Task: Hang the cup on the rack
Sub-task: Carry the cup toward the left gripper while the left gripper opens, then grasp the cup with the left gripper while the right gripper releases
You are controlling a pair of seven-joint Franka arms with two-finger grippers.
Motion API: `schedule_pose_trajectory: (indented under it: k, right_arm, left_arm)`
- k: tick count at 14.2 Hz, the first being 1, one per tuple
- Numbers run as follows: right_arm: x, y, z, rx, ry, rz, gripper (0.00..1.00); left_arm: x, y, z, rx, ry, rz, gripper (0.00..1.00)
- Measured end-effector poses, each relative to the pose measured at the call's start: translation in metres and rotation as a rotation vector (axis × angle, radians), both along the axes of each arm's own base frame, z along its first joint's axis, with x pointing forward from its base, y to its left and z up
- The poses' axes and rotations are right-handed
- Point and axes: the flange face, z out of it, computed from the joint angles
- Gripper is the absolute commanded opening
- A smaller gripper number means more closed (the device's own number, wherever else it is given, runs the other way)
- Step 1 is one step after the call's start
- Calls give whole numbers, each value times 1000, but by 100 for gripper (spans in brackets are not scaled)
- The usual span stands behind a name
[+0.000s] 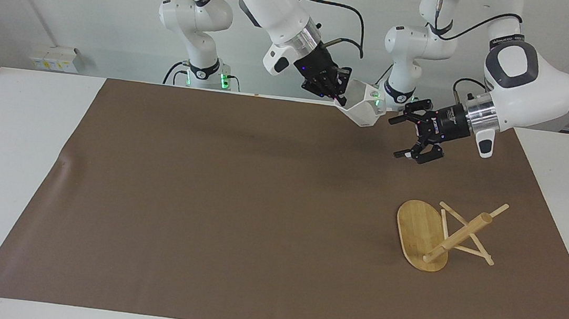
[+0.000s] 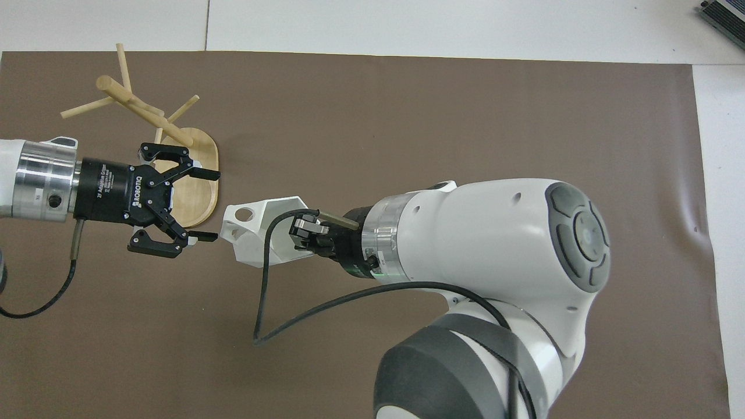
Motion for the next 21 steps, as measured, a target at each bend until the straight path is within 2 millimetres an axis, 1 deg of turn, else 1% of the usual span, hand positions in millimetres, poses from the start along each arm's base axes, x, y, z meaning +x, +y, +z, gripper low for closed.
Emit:
schedule_pose_trajectory:
  k: [7, 11, 14, 20, 21]
  right_arm:
    - [1, 0, -1, 1, -1, -2, 0]
    - [1, 0, -1, 1, -1, -3, 0]
    - [2, 0, 0, 4, -6, -8, 0]
    - [2, 0, 2, 12, -7, -26, 0]
    - [2, 0, 2, 12, -7, -26, 0]
  left_arm:
    - [-11, -20, 6, -16, 24, -73, 100]
    - [-22, -40, 22, -16, 21, -95, 100]
    - [-33, -56, 25, -14, 27, -121, 100]
    - [-37, -61, 18, -7, 29, -113, 100]
    - [-37, -61, 18, -7, 27, -113, 95]
